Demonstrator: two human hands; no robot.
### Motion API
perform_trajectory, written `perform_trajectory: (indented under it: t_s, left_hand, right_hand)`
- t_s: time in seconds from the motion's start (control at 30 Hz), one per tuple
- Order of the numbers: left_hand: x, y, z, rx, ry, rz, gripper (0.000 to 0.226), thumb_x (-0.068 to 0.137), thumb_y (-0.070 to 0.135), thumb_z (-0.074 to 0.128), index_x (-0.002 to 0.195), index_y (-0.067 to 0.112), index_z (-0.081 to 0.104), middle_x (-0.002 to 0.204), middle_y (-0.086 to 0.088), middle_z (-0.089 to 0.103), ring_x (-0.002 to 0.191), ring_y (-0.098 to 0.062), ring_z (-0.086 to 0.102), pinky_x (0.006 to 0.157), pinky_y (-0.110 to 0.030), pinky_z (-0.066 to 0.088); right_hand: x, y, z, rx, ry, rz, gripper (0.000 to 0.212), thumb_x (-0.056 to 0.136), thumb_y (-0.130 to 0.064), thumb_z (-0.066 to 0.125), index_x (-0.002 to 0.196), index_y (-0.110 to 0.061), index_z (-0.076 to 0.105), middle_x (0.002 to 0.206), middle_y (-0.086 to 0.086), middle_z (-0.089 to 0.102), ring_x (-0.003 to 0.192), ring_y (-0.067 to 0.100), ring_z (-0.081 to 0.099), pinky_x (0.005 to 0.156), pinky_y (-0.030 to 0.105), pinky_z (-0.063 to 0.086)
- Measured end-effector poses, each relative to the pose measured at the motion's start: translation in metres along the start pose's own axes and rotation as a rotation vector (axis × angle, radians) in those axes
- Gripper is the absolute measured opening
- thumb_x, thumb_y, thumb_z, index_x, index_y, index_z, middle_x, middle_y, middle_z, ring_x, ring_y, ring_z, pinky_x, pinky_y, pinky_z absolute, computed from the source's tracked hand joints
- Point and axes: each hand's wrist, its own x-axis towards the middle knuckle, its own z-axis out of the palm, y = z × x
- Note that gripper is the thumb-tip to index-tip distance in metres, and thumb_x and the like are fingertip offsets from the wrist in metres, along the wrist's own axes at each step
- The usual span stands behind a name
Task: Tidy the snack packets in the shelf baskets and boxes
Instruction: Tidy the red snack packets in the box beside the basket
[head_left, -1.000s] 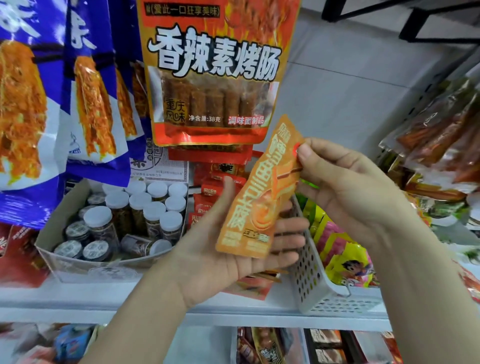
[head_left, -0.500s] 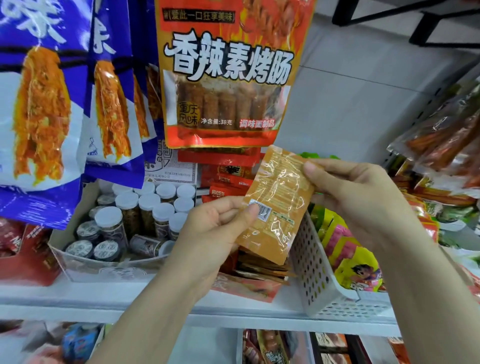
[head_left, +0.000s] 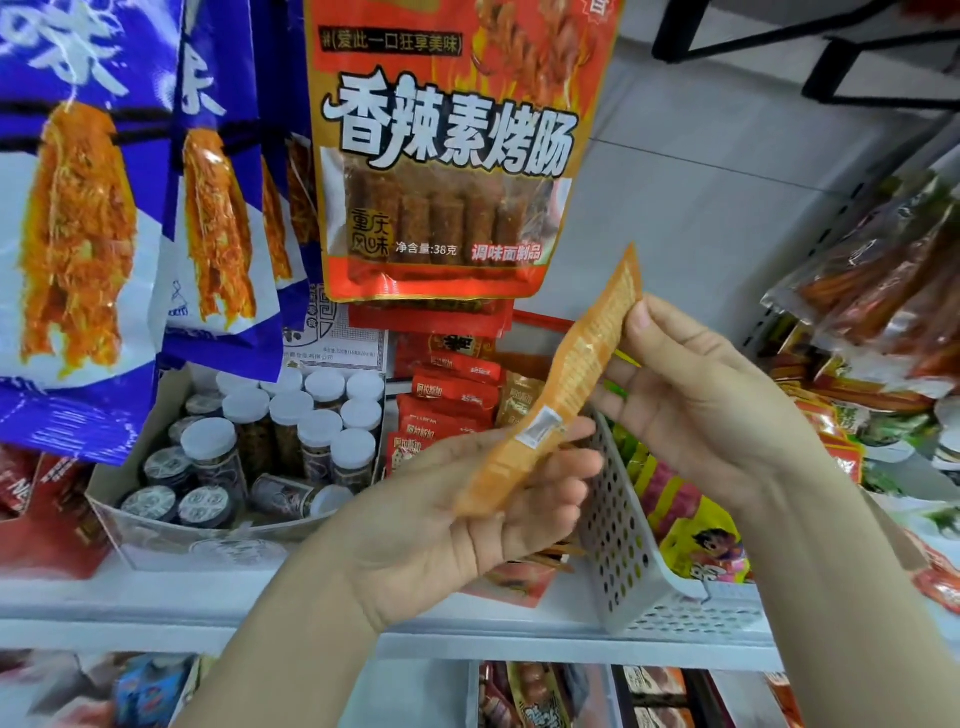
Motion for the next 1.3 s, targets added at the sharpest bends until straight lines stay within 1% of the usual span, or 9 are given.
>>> perform_trajectory:
  t_s: [0.13, 0.27, 0.4, 0.5, 0.67, 0.8, 1.0, 1.17, 1.3]
  left_hand:
    - [0.000, -0.007, -0.010, 0.195, 0.227, 0.118, 0.040, 0.070, 0.013, 0.077, 0.108, 0.003, 0.072, 0.085, -0.007, 0.074, 0.066, -0.010, 0.068, 0.059, -0.020, 0.056]
    - [0.004, -0.008, -0.020, 0.515, 0.478, 0.295, 0.029, 0.065, 0.028, 0.076, 0.093, 0.021, 0.074, 0.093, -0.007, 0.077, 0.077, -0.013, 0.072, 0.063, -0.023, 0.053]
    - [0.002, -0.008, -0.022, 0.637, 0.476, 0.353, 0.012, 0.073, 0.029, 0.074, 0.084, 0.034, 0.075, 0.089, 0.000, 0.077, 0.075, -0.008, 0.072, 0.061, -0.016, 0.054]
    - [-0.001, -0.001, -0.025, 0.810, 0.484, 0.394, 0.012, 0.090, 0.026, 0.065, 0.096, 0.032, 0.074, 0.092, 0.008, 0.077, 0.086, -0.006, 0.072, 0.073, -0.012, 0.054]
    - [-0.015, 0.006, -0.036, 1.413, 0.349, 0.283, 0.044, 0.061, 0.061, 0.081, 0.099, 0.040, 0.071, 0.099, 0.028, 0.067, 0.094, 0.009, 0.061, 0.080, -0.010, 0.048]
    - [-0.013, -0.010, -0.042, 1.756, 0.260, 0.186, 0.059, 0.054, 0.069, 0.081, 0.105, 0.043, 0.067, 0.102, 0.029, 0.062, 0.099, 0.008, 0.051, 0.085, -0.014, 0.043]
    - [-0.008, -0.011, -0.056, 1.741, 0.315, 0.289, 0.031, 0.071, 0.040, 0.084, 0.100, 0.033, 0.076, 0.098, 0.019, 0.066, 0.094, 0.002, 0.057, 0.082, -0.017, 0.043]
    - [-0.009, -0.015, -0.061, 1.783, 0.361, 0.449, 0.023, 0.065, 0.040, 0.088, 0.084, 0.033, 0.075, 0.100, 0.021, 0.039, 0.101, 0.000, 0.037, 0.083, -0.008, 0.030]
    - [-0.009, -0.013, -0.062, 1.766, 0.297, 0.457, 0.025, 0.067, 0.037, 0.087, 0.082, 0.035, 0.068, 0.137, 0.025, 0.039, 0.131, 0.004, 0.022, 0.100, -0.009, 0.019]
  right_hand:
    - [0.000, -0.004, -0.002, -0.042, 0.133, 0.070, 0.037, 0.082, -0.037, 0.061, 0.106, -0.013, 0.075, 0.105, 0.006, 0.073, 0.089, 0.015, 0.070, 0.075, 0.029, 0.058]
    - [-0.007, -0.009, -0.008, -0.326, 0.151, 0.119, 0.055, 0.078, -0.054, 0.061, 0.103, -0.007, 0.075, 0.106, 0.013, 0.073, 0.097, 0.021, 0.071, 0.079, 0.030, 0.058]
    - [-0.011, -0.007, -0.002, -0.714, 0.275, -0.064, 0.034, 0.087, -0.031, 0.067, 0.083, 0.003, 0.071, 0.082, 0.026, 0.064, 0.068, 0.014, 0.055, 0.068, 0.026, 0.046]
    - [-0.010, -0.011, -0.001, -0.748, 0.379, -0.245, 0.020, 0.087, -0.023, 0.070, 0.073, -0.009, 0.074, 0.058, 0.005, 0.062, 0.048, 0.011, 0.051, 0.052, 0.020, 0.045]
    - [-0.015, -0.009, -0.006, -1.013, 0.514, -0.406, 0.008, 0.088, -0.023, 0.071, 0.081, -0.021, 0.069, 0.066, -0.006, 0.072, 0.056, 0.007, 0.070, 0.058, 0.027, 0.059]
    - [-0.021, 0.014, -0.002, -1.330, 0.460, -0.388, 0.013, 0.086, -0.027, 0.070, 0.076, -0.023, 0.062, 0.060, -0.011, 0.068, 0.056, -0.002, 0.067, 0.061, 0.031, 0.058]
    - [-0.029, 0.044, 0.006, -1.502, 0.256, -0.262, 0.012, 0.089, -0.017, 0.067, 0.079, -0.017, 0.060, 0.067, -0.002, 0.071, 0.065, 0.021, 0.070, 0.064, 0.042, 0.055]
    - [-0.033, 0.055, 0.011, -1.648, 0.110, -0.013, 0.007, 0.092, -0.014, 0.058, 0.091, -0.020, 0.055, 0.080, 0.011, 0.071, 0.077, 0.033, 0.066, 0.065, 0.041, 0.052]
    - [-0.032, 0.051, 0.014, -1.717, 0.007, 0.191, 0.025, 0.089, -0.006, 0.056, 0.086, -0.031, 0.052, 0.089, 0.007, 0.069, 0.083, 0.025, 0.067, 0.069, 0.037, 0.055]
